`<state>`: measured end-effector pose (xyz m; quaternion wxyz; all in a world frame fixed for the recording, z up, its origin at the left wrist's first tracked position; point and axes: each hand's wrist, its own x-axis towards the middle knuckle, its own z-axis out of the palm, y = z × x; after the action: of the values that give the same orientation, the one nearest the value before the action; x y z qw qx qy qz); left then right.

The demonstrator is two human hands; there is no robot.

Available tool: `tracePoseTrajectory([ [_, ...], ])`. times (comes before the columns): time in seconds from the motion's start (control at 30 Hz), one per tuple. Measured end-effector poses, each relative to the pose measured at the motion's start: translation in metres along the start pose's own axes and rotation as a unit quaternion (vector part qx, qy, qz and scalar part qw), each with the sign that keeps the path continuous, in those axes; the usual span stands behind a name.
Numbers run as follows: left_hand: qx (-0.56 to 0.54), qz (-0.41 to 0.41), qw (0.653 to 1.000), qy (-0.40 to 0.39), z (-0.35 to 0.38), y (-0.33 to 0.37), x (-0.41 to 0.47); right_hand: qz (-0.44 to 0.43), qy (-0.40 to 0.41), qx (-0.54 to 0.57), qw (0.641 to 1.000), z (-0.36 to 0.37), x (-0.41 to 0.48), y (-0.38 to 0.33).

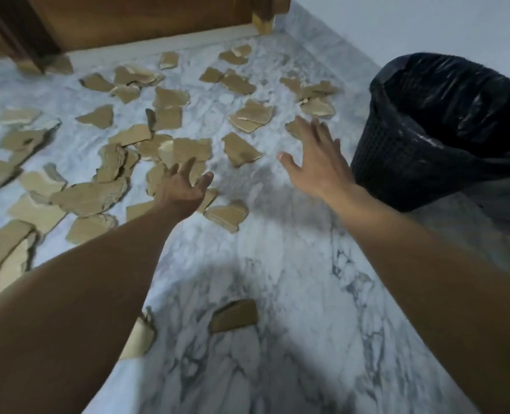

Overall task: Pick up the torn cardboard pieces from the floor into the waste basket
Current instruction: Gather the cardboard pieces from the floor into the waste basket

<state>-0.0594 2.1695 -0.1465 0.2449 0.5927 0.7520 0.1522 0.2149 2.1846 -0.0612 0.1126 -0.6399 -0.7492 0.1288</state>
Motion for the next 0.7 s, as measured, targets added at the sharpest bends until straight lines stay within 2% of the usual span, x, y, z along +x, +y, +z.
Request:
tracePoseTrajectory([
  [0.13, 0.121, -0.022, 0.992, -0.016, 0.004, -0.07, -0.031, -0.008, -0.129, 0.0, 0.992, 0.07, -0.028, -0.024],
  [0.27, 0.141, -0.085, 0.986, 0.025, 0.001, -0.134, -0.069, 0.006, -0.216, 0.004, 0.976, 0.127, -0.035, -0.043],
  [0.37, 0.166, -0.148, 0.974, 0.045, -0.001, -0.173, -0.083, 0.019, -0.223, 0.025, 0.974, 0.161, -0.025, -0.06],
  [0.47, 0.136, -0.187, 0.972, 0.046, 0.002, -0.201, -0.091, 0.025, -0.223, 0.047, 0.973, 0.189, -0.009, -0.075],
  [0.57, 0.128, -0.178, 0.975, 0.046, 0.014, -0.209, -0.104, 0.028, -0.234, 0.019, 0.972, 0.208, 0.013, -0.083],
  [0.7, 0.143, -0.17, 0.968, 0.12, 0.02, -0.224, -0.081, -0.012, -0.196, -0.033, 0.98, 0.23, 0.054, -0.092],
])
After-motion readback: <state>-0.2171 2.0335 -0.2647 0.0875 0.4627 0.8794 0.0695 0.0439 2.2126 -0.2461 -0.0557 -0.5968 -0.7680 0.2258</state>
